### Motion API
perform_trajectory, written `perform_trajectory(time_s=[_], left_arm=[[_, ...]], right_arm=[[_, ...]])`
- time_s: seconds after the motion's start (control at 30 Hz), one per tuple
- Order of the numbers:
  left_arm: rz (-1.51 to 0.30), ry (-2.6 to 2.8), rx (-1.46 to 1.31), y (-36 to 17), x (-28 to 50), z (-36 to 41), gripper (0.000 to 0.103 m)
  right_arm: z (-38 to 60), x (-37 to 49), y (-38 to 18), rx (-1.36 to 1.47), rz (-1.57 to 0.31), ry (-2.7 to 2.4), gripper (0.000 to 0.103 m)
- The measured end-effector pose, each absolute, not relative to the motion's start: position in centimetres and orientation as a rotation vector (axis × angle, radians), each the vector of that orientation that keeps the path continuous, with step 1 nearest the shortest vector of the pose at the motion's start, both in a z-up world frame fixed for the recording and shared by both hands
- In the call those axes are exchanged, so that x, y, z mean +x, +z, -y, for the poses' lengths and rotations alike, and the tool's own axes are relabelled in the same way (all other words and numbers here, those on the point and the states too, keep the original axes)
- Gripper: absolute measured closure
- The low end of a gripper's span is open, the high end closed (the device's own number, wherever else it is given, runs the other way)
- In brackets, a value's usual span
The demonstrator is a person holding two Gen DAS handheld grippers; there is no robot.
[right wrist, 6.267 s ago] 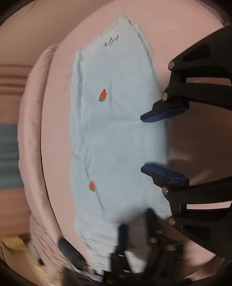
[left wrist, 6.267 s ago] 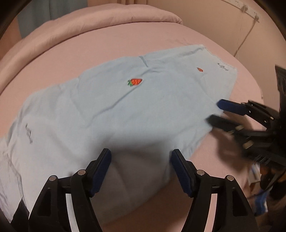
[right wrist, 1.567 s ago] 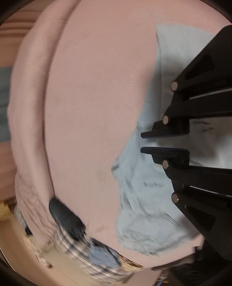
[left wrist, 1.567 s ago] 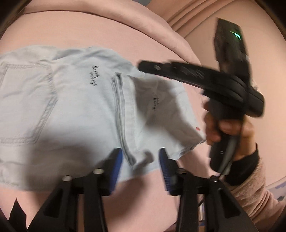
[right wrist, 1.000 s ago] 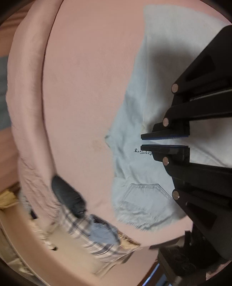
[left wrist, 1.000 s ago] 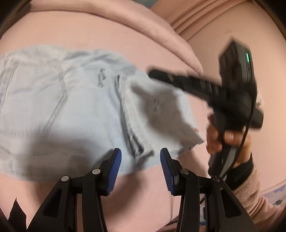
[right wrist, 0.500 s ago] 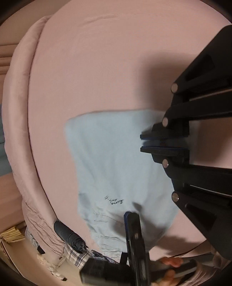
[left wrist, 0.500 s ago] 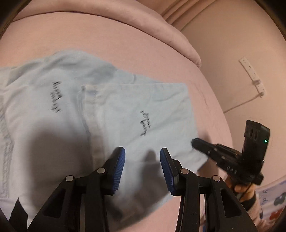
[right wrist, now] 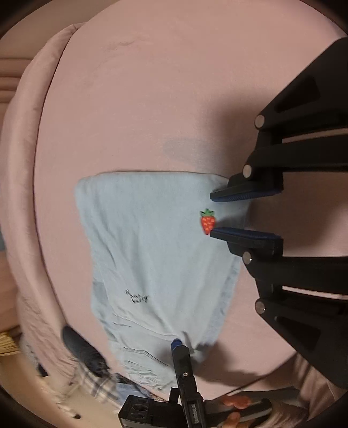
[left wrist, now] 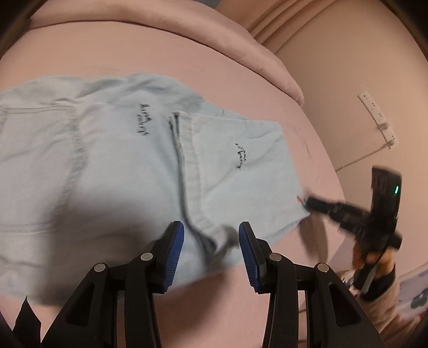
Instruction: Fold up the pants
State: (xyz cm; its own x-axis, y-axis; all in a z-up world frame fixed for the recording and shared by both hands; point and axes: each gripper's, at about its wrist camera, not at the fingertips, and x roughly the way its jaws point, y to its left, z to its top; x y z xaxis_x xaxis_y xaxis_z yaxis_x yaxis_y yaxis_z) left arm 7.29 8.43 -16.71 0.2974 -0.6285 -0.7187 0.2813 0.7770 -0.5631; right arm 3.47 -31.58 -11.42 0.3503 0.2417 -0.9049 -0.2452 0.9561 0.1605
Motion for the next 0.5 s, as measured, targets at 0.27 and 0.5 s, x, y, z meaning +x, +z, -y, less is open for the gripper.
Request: perform_trajectory(time_s=[0.27, 0.5], left_arm=[[-1.011, -0.479, -0.525, -15.7, 4.5, -16.0, 0.052], [-0.919, -0.284, -0.781, -16.6, 1.1, -24.9, 0.025]], right_arm=[[30.8, 9.6, -9.4, 0.084, -0.944, 0.298, 0.066], [27.3, 16.0, -14.8, 0.032, -1.06, 0.179, 0.06]])
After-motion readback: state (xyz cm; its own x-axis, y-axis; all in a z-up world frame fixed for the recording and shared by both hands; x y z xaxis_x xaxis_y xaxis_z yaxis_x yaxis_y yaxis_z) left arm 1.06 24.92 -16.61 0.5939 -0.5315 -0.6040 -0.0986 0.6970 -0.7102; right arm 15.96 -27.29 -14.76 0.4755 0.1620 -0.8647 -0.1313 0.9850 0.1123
